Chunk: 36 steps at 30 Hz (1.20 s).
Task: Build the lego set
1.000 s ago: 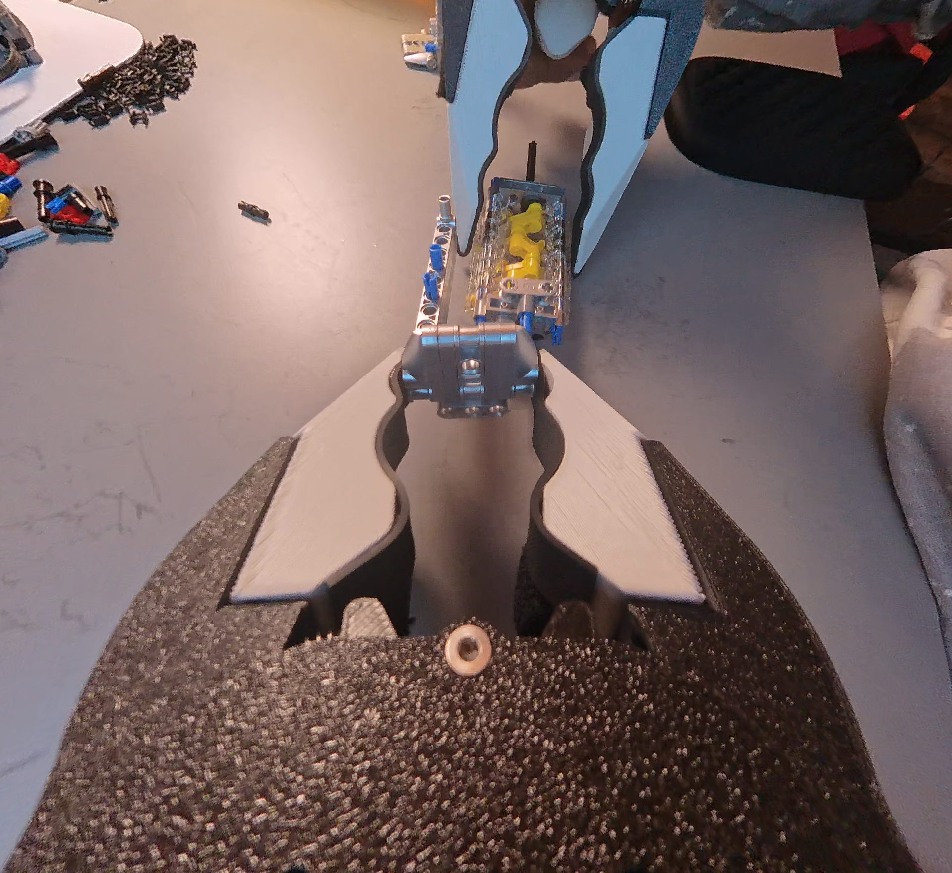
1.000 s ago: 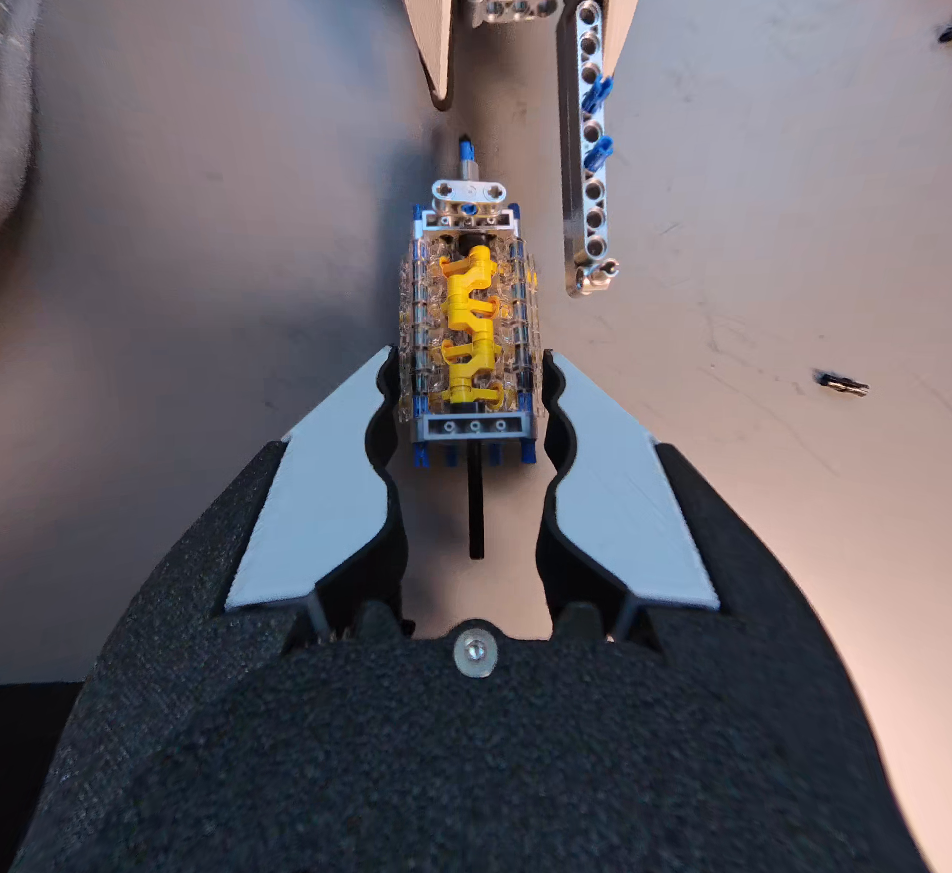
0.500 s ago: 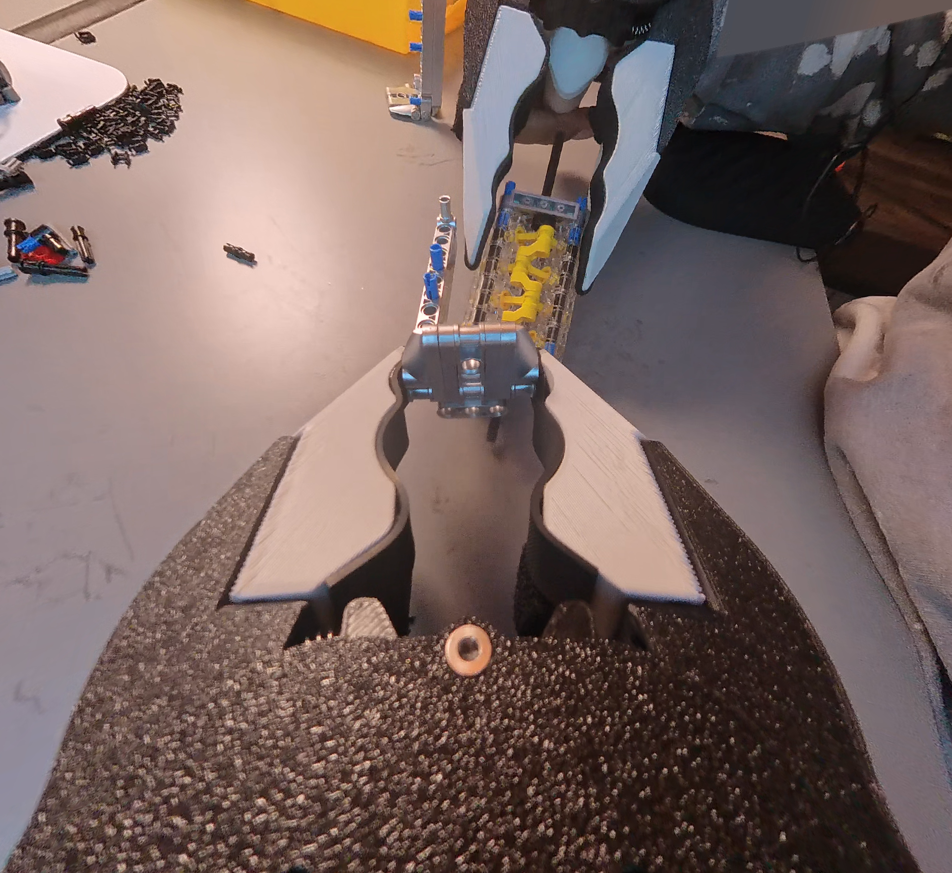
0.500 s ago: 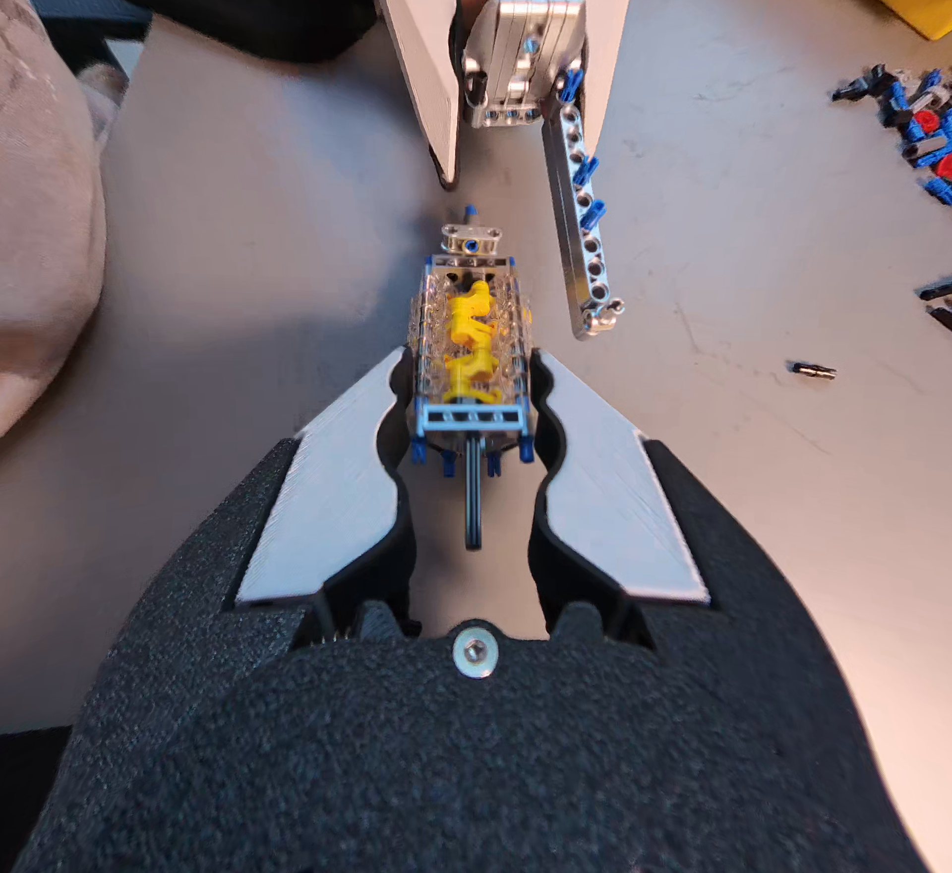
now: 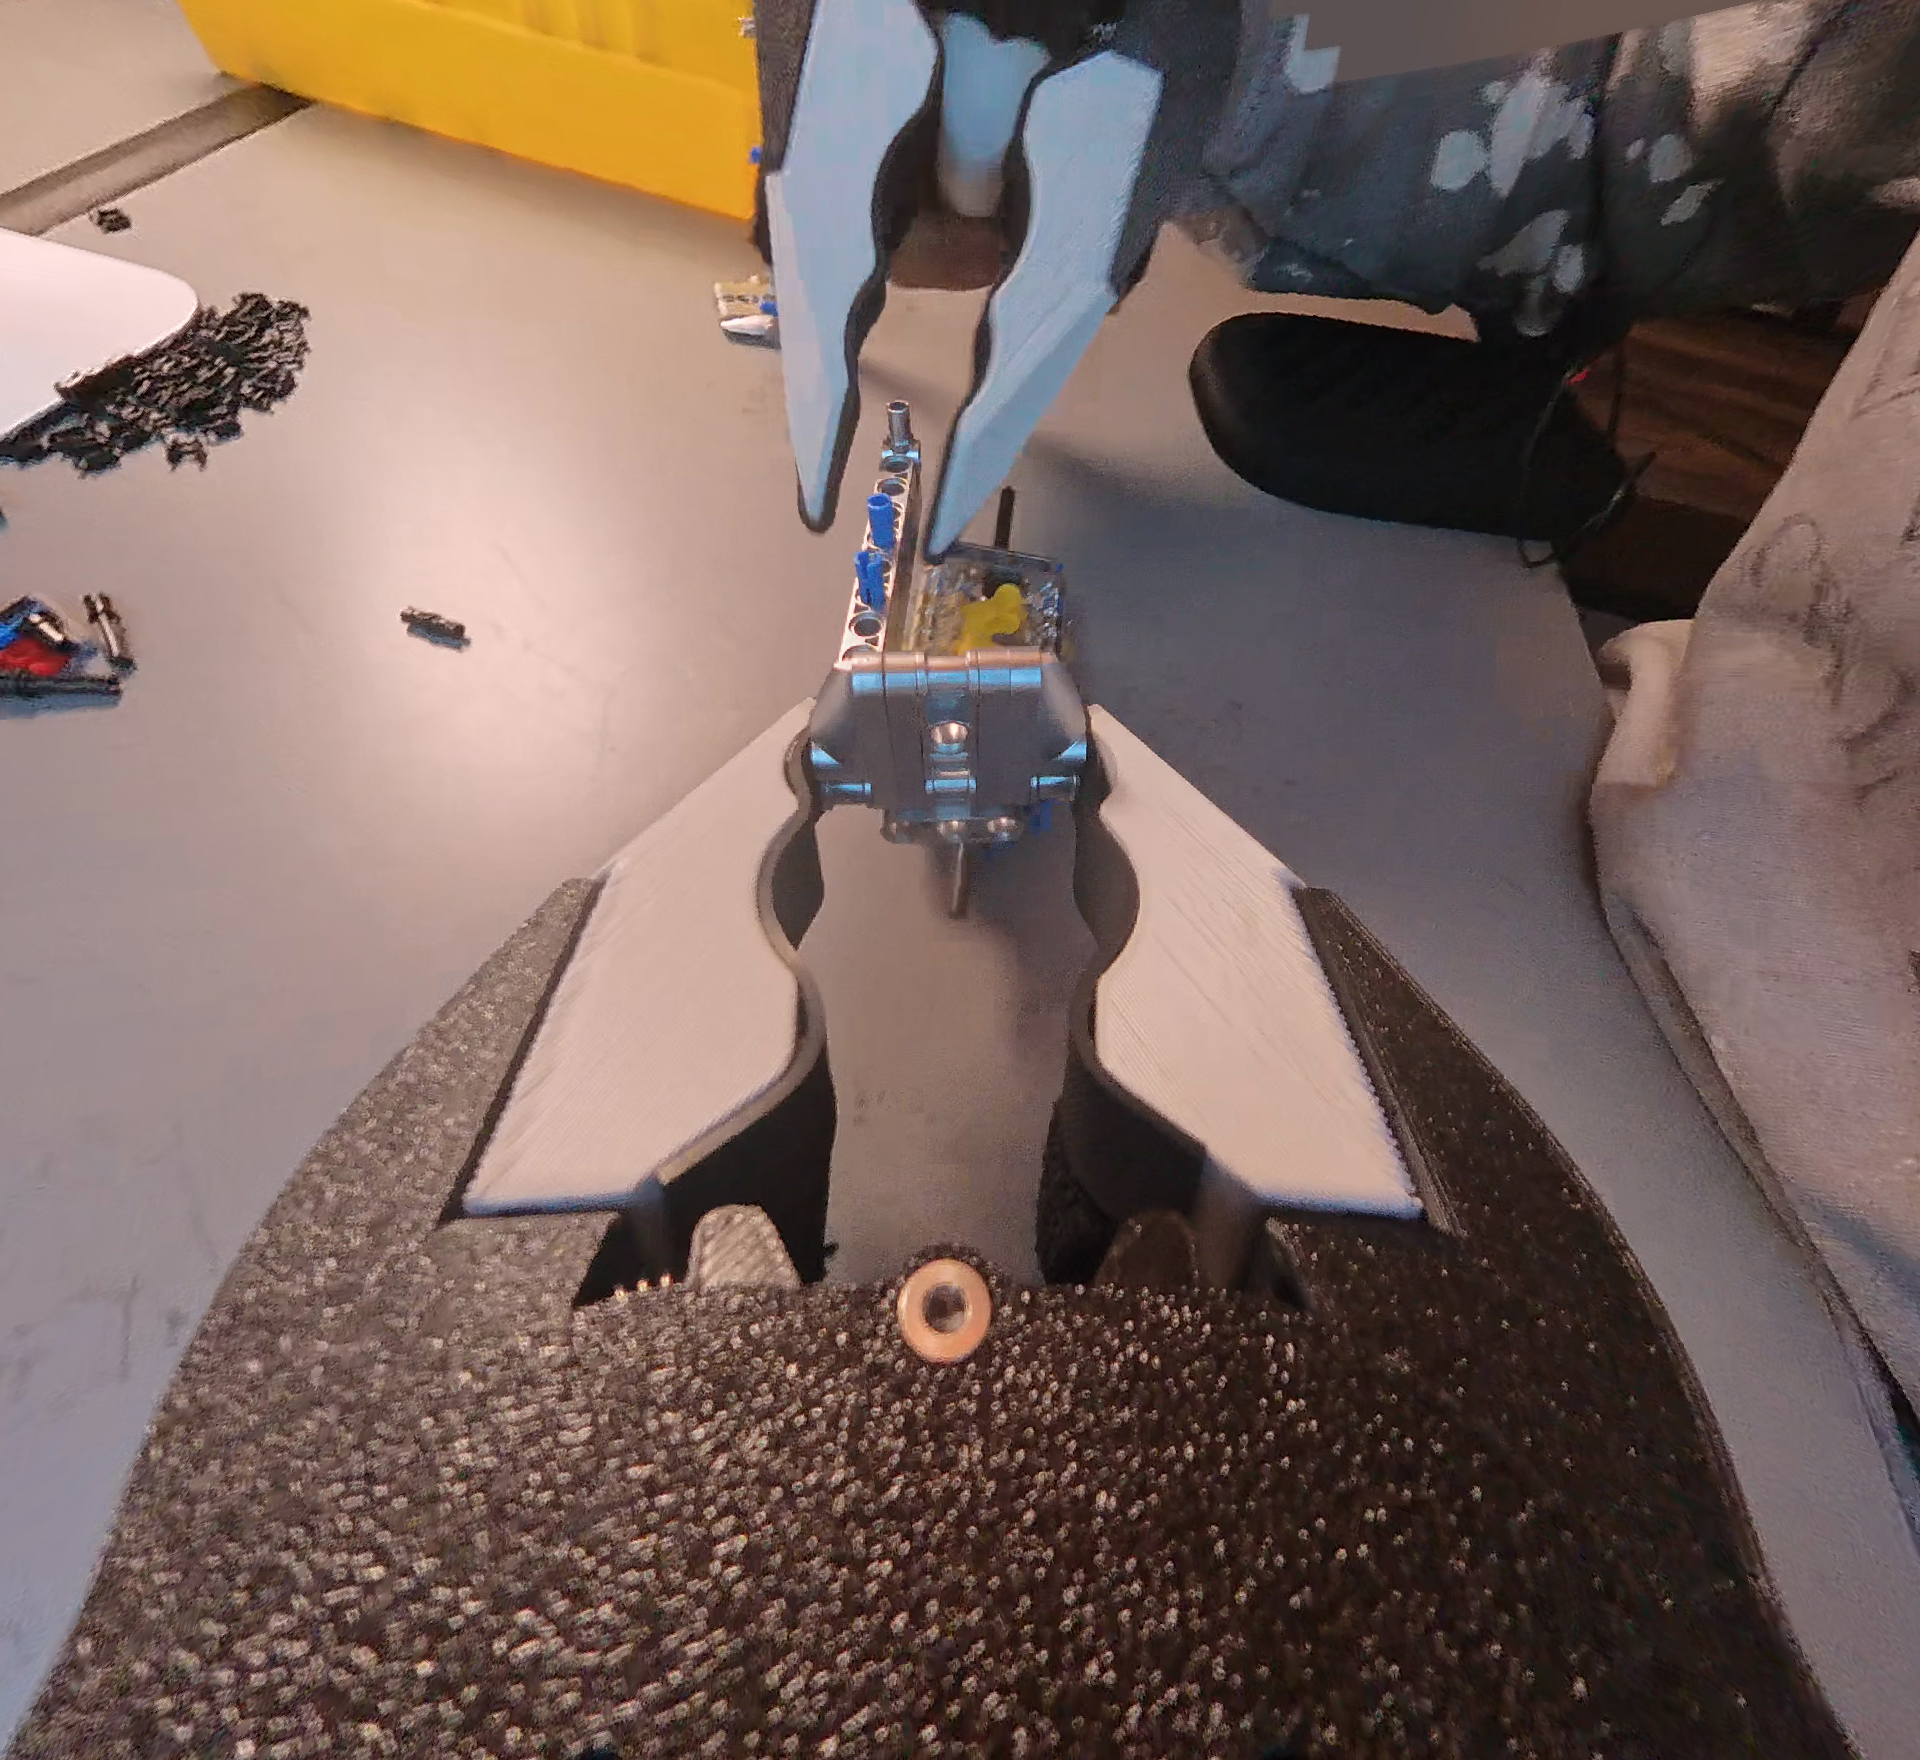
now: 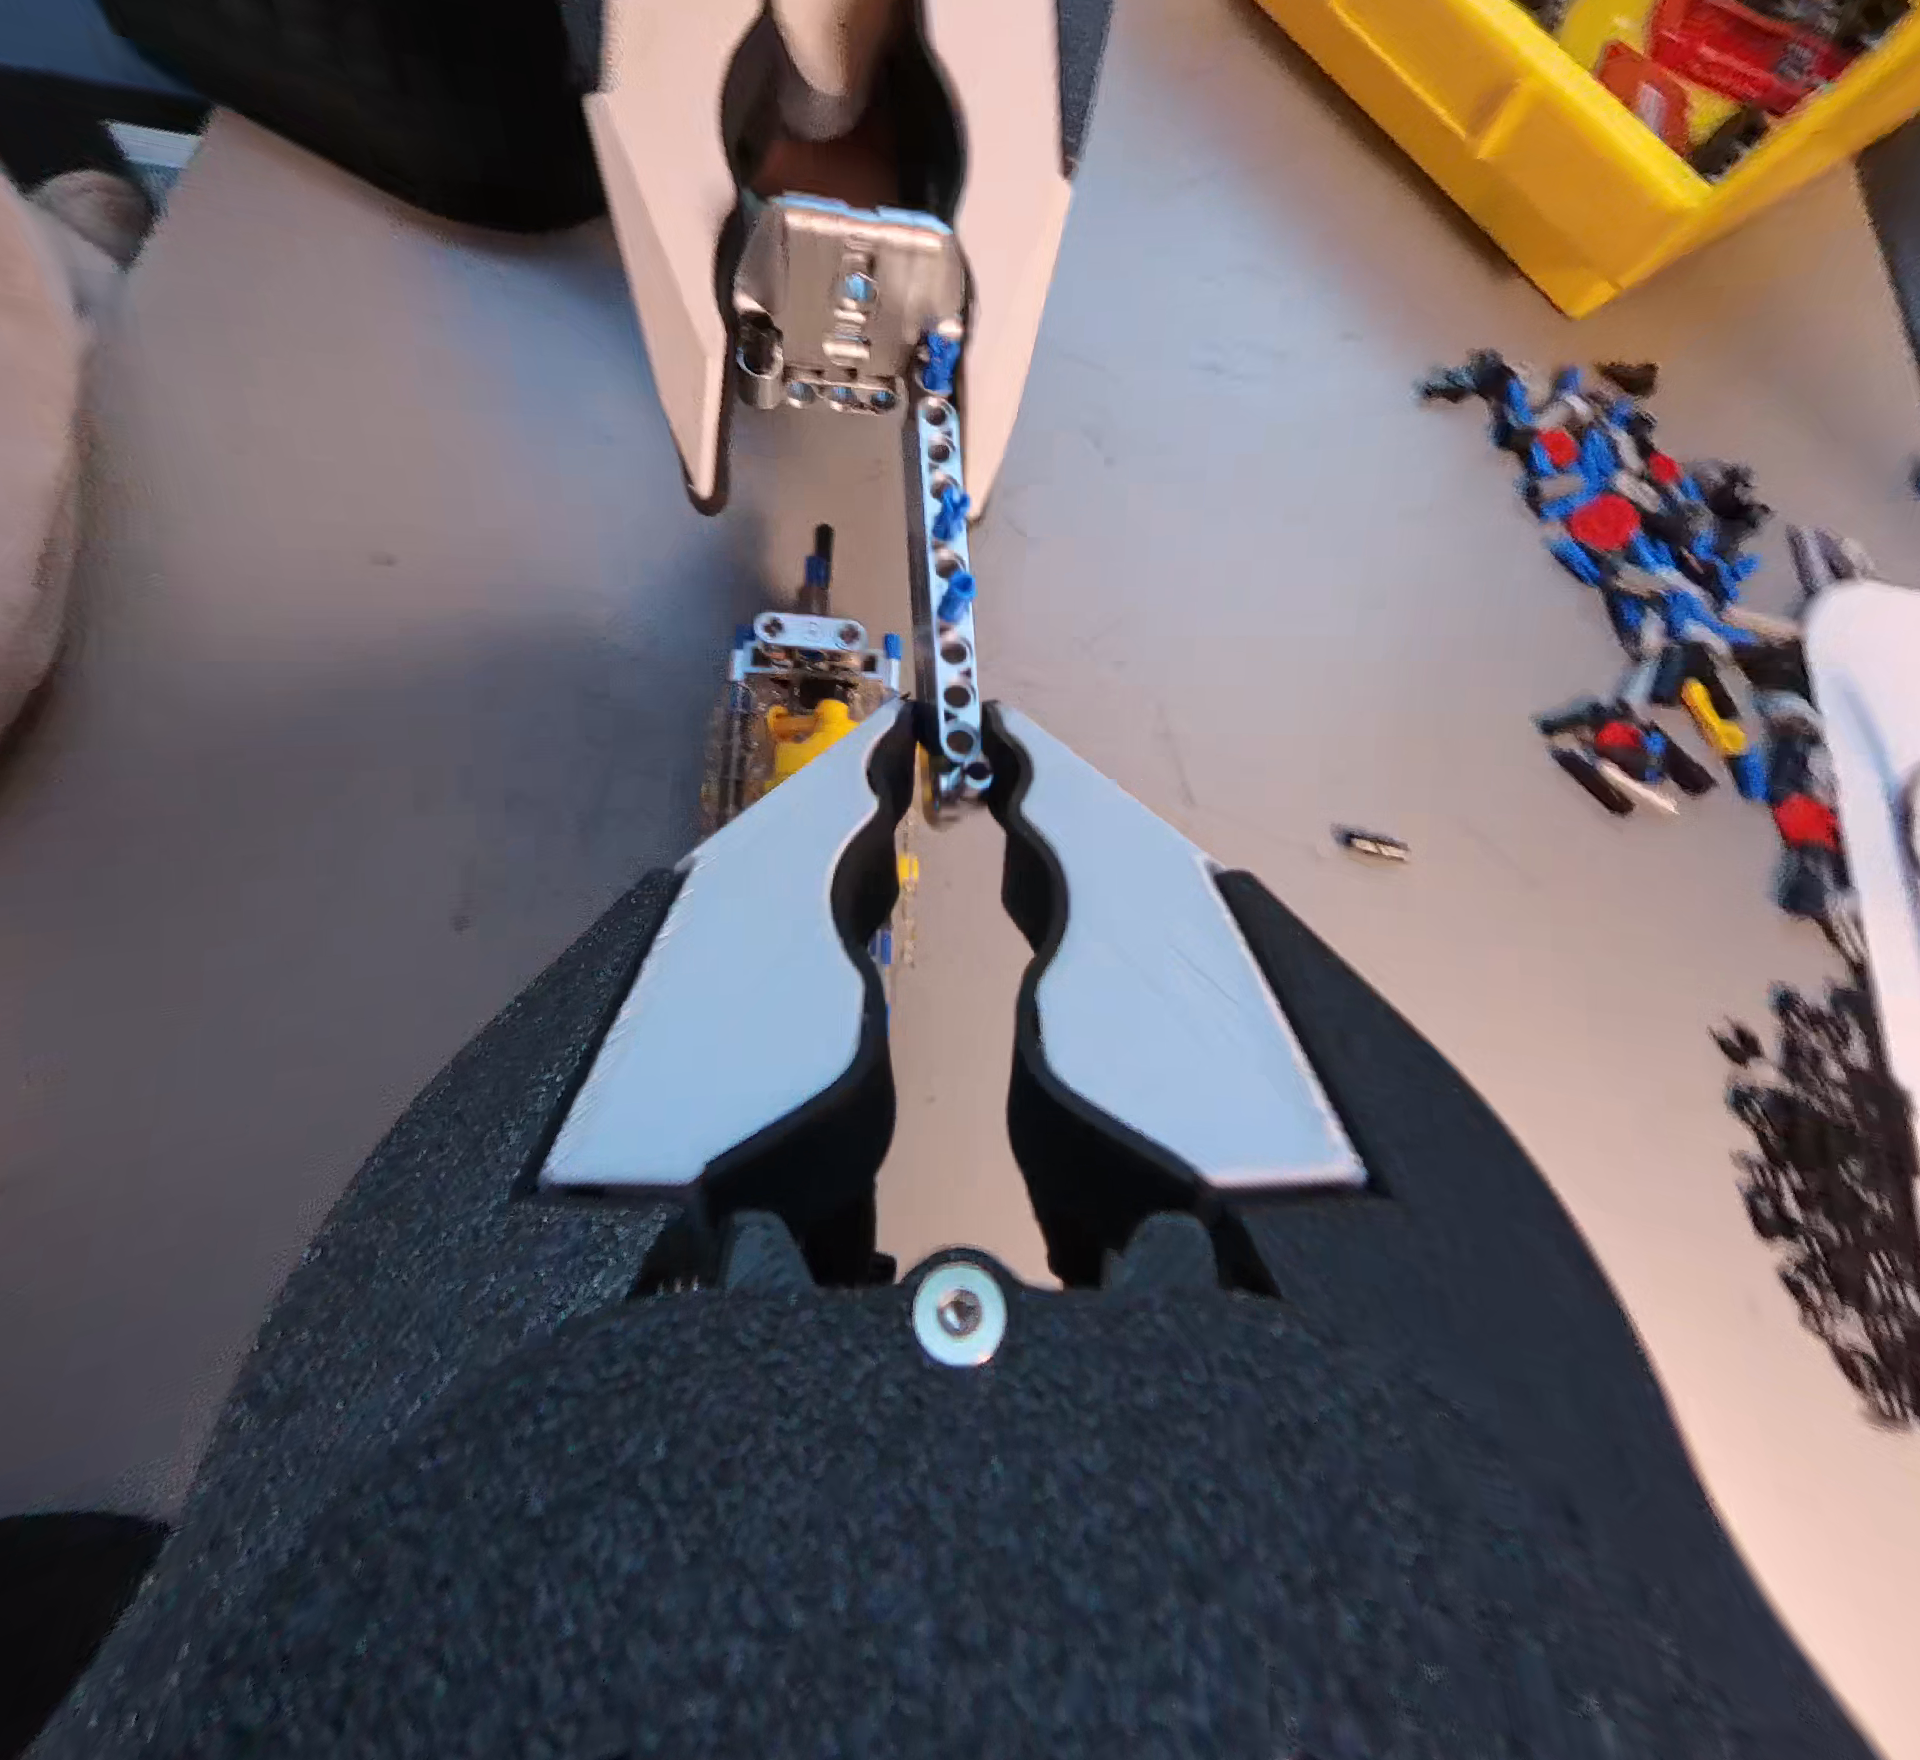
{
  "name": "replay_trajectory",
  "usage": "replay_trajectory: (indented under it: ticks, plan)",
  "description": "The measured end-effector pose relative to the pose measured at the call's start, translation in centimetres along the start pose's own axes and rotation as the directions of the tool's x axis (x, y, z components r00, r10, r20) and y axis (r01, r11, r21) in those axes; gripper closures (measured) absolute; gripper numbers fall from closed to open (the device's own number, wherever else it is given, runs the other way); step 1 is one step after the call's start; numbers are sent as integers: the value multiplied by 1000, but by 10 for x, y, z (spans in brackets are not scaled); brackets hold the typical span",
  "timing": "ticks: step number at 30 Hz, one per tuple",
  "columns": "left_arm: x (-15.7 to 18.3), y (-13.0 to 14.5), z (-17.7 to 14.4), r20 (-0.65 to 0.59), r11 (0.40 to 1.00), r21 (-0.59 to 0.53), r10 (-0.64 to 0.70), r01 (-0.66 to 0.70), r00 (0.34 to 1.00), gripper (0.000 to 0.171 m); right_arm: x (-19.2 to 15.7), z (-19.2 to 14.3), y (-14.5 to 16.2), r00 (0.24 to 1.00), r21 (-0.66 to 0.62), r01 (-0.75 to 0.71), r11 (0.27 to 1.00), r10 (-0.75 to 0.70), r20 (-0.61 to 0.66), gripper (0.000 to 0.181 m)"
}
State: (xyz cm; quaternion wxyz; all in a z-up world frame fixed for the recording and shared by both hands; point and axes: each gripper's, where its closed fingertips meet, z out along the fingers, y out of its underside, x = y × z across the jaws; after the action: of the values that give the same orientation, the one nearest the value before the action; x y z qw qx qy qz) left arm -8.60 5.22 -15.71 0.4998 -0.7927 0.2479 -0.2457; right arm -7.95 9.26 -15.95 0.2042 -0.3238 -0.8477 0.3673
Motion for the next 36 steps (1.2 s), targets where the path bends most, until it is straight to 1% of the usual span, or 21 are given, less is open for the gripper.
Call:
replay_trajectory:
  ticks: [2,4,7,9,10,11,12,14,16,18,20,23,24,25,27,31,33,36]
  plan:
    - [5,2,-1,-18,999,-17,49,-49,999,127,-6,3,-7,994,24,3,1000,-6,105,173]
    - [9,1,-4,-34,998,-13,63,-64,997,127,-6,5,-9,985,18,18,1000,-21,171,174]
    - [6,3,-8,-23,999,-1,53,-53,998,127,-2,9,-11,978,0,18,1000,-18,207,174]
    - [3,3,-9,-10,999,6,40,-40,999,127,3,10,-11,983,-17,3,1000,0,185,172]
    - [0,5,-10,8,999,-1,35,-35,999,127,8,9,-9,989,-28,-1,1000,5,150,167]
    - [-5,7,-12,34,999,-15,31,-31,999,127,10,6,-7,991,-35,-14,999,19,129,154]
    - [-11,10,-14,63,999,-30,27,-25,998,127,11,1,-6,992,-41,-34,999,39,117,146]
    - [-18,17,-17,95,998,-61,18,-12,995,127,5,-8,2,993,-77,-41,996,49,107,140]
    - [-23,23,-20,121,995,-98,30,-18,992,128,-6,-11,14,994,-148,-26,989,41,99,130]
    - [-24,23,-21,123,995,-96,32,-21,992,127,-18,-10,25,993,-211,-24,977,47,105,121]
    - [-22,27,-20,109,993,-116,31,-18,994,128,-26,-3,35,995,-275,7,961,20,96,116]
    - [-18,32,-16,96,987,-155,53,-37,994,127,-35,15,45,994,-337,31,941,5,107,117]
    - [-17,34,-15,90,985,-168,61,-45,994,127,-35,19,50,995,-364,52,930,-15,103,124]
    - [-15,38,-15,82,981,-186,65,-49,995,127,-35,22,53,994,-372,60,926,-21,107,126]
    - [-12,48,-14,62,969,-243,68,-51,996,127,-37,25,50,993,-351,43,936,0,121,126]
    - [-9,64,-8,41,936,-341,105,-85,994,126,-40,30,45,993,-320,51,946,-13,120,127]
    - [-9,67,-8,42,927,-360,132,-108,990,121,-40,31,44,993,-307,38,951,-3,114,127]
    - [-11,69,-13,66,924,-370,134,-101,989,107,-39,35,40,994,-291,32,956,-1,107,126]
